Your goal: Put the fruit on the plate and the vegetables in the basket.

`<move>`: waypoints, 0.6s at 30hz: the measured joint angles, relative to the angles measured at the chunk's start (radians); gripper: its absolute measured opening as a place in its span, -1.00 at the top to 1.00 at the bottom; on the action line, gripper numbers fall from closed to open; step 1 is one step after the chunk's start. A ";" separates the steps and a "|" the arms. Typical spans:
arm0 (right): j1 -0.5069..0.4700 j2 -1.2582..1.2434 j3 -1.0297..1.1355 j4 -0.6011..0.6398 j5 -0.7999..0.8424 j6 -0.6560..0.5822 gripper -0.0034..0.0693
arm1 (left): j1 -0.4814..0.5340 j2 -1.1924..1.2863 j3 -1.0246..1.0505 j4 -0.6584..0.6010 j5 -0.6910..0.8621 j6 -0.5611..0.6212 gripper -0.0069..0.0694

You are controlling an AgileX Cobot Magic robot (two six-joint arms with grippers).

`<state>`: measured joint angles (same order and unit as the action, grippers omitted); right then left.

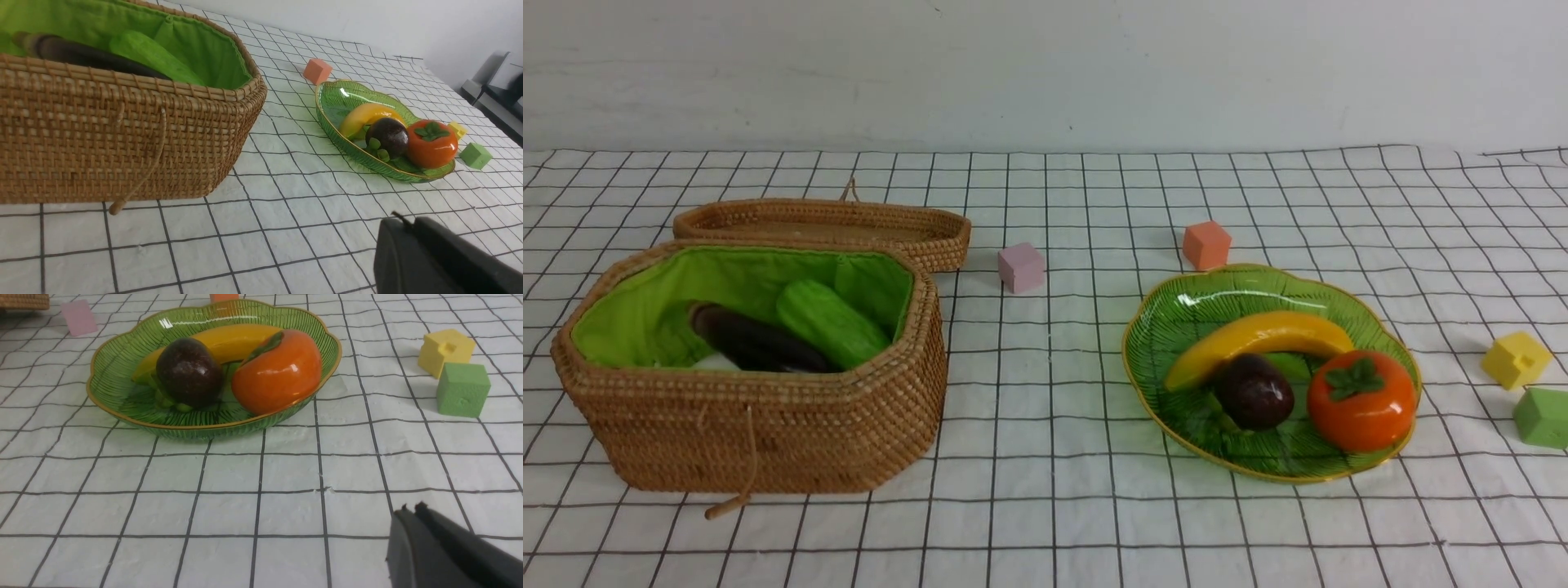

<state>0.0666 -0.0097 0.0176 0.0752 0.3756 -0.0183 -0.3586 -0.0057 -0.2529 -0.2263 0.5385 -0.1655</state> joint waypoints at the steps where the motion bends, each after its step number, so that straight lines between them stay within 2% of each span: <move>1: 0.000 0.000 0.000 0.000 0.000 0.000 0.90 | 0.000 0.000 0.000 0.014 0.000 0.000 0.74; 6: 0.000 0.000 -0.001 0.000 0.001 0.000 0.88 | 0.026 0.000 0.027 0.062 -0.015 0.000 0.74; 10: 0.000 0.000 -0.001 0.000 0.001 0.000 0.87 | 0.138 -0.003 0.121 0.117 -0.103 0.000 0.85; 13: 0.000 0.000 -0.001 0.000 0.002 0.000 0.87 | 0.216 -0.004 0.208 0.127 -0.186 0.000 0.85; 18: 0.000 0.000 -0.001 0.000 0.003 0.000 0.85 | 0.280 -0.004 0.281 0.132 -0.157 -0.003 0.85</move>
<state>0.0666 -0.0097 0.0166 0.0748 0.3785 -0.0183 -0.0785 -0.0094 0.0277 -0.0947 0.3815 -0.1683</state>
